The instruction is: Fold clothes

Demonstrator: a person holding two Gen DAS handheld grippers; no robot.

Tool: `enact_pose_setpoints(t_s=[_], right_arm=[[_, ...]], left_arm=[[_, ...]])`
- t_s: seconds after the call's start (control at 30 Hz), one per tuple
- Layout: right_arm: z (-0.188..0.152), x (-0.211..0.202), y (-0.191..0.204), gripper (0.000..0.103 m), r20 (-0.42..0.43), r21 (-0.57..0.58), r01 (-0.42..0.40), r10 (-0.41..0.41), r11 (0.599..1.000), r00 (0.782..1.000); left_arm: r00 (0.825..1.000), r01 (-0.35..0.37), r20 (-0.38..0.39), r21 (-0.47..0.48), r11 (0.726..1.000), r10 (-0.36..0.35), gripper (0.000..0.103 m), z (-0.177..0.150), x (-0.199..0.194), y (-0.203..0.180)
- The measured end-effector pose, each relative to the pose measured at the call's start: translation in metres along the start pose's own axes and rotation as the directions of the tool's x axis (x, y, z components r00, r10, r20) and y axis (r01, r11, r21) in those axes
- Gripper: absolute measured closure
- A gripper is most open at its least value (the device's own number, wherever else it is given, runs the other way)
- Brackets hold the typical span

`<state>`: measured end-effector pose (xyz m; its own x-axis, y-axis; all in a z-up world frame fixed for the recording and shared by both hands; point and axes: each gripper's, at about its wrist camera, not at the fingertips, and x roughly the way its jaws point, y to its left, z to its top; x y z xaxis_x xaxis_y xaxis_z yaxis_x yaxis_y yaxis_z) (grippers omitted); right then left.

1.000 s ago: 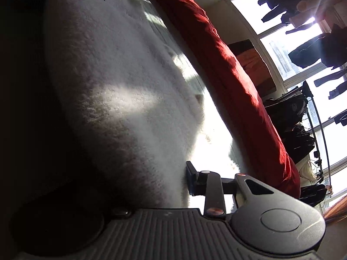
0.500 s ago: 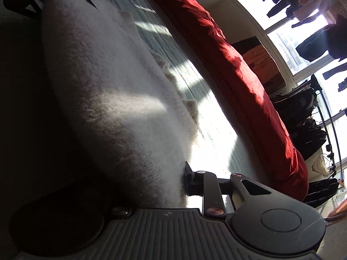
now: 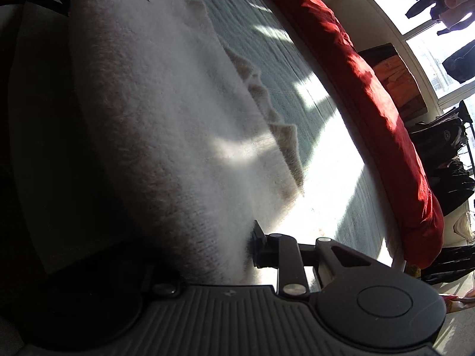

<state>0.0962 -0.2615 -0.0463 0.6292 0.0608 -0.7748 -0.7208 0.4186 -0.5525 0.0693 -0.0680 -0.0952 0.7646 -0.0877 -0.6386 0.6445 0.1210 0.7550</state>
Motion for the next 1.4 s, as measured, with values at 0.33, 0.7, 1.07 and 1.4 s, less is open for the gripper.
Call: enact_pose_setpoints(t_s=[0.33,0.7,1.07,1.4], right_arm=[[-0.014,-0.012,-0.012,0.053,-0.058,0.124,-0.144,0.152,0.982,0.987],[-0.037,-0.050,-0.032,0.028,0.017,0.243,-0.337,0.343,0.910,0.939],[-0.051,-0.006,-0.057,0.076,0.181,0.630,-0.460,0.457,0.626,0.871],[-0.074,-0.008,-0.047,0.075,0.117,0.666,-0.394,0.432,0.634,0.894]], left_arm=[[0.992,0.124,-0.015,0.044,0.991,-0.124,0.069,-0.006,-0.027,0.001],[0.955,0.297,0.083,-0.306,0.904,-0.286,0.044,-0.016,-0.059,0.061],[0.892,0.394,0.112,-0.670,0.629,-0.439,0.044,-0.031,-0.015,0.060],[0.887,0.362,0.072,-0.724,0.587,-0.457,0.044,-0.051,-0.024,0.060]])
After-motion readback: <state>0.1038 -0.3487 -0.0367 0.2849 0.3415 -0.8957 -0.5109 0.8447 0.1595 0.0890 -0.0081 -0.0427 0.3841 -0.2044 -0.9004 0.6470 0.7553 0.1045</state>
